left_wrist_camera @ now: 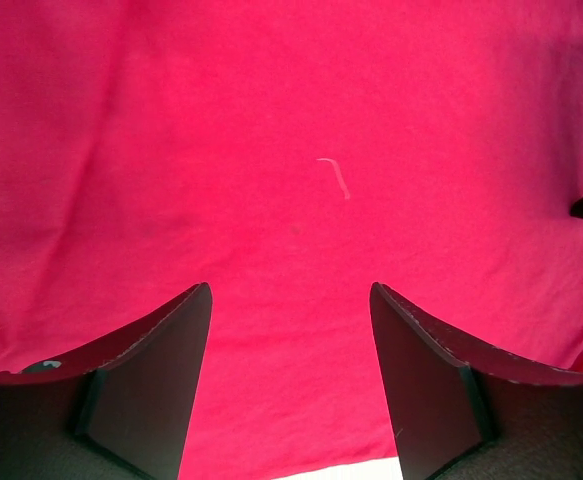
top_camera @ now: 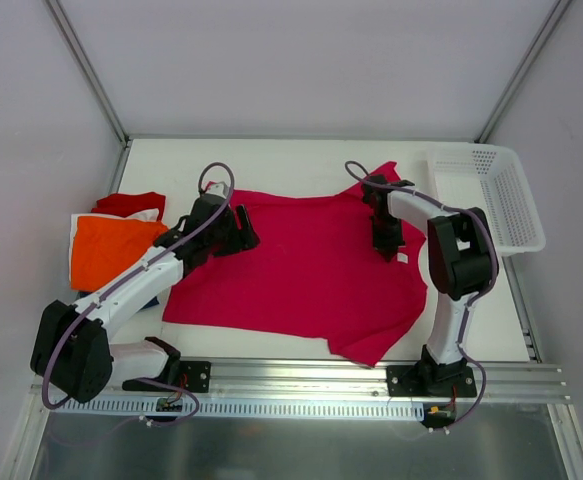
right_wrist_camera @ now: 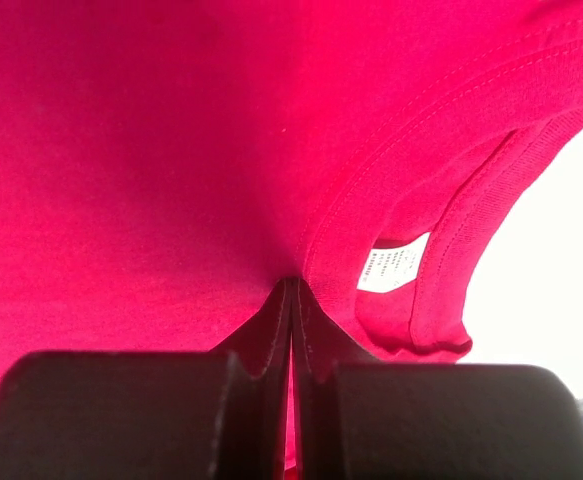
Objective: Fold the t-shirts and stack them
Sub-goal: Flatten the tshirt out
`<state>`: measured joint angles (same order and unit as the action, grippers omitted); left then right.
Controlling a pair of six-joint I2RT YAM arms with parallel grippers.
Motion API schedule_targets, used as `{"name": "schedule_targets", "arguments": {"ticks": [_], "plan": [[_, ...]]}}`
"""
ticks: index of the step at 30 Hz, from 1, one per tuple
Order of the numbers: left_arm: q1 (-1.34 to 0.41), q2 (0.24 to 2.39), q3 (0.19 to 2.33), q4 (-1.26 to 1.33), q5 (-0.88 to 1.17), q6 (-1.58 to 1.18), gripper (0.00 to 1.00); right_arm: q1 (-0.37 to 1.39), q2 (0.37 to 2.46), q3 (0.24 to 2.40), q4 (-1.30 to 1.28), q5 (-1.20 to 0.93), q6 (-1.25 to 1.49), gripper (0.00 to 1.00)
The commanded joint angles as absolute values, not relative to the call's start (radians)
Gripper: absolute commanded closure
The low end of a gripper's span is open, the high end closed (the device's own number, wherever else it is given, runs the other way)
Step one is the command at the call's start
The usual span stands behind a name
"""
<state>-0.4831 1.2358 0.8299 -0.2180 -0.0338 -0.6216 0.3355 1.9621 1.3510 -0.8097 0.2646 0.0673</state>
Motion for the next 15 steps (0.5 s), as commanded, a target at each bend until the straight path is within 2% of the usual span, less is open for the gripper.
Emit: {"name": "schedule_targets", "arguments": {"ticks": [1, 10, 15], "plan": [[-0.482, 1.178, 0.816, -0.236, -0.037, -0.618, 0.34, 0.273, 1.931, 1.304, -0.881, 0.282, 0.069, 0.99], [-0.482, 1.121, 0.795, -0.261, -0.026, -0.630, 0.34, 0.163, 1.902, 1.312, -0.899, 0.247, 0.014, 1.00], [-0.482, 1.106, 0.782, -0.262, -0.107, -0.627, 0.34, 0.132, 1.913, 1.357, -0.917, 0.244, -0.018, 1.00]]}}
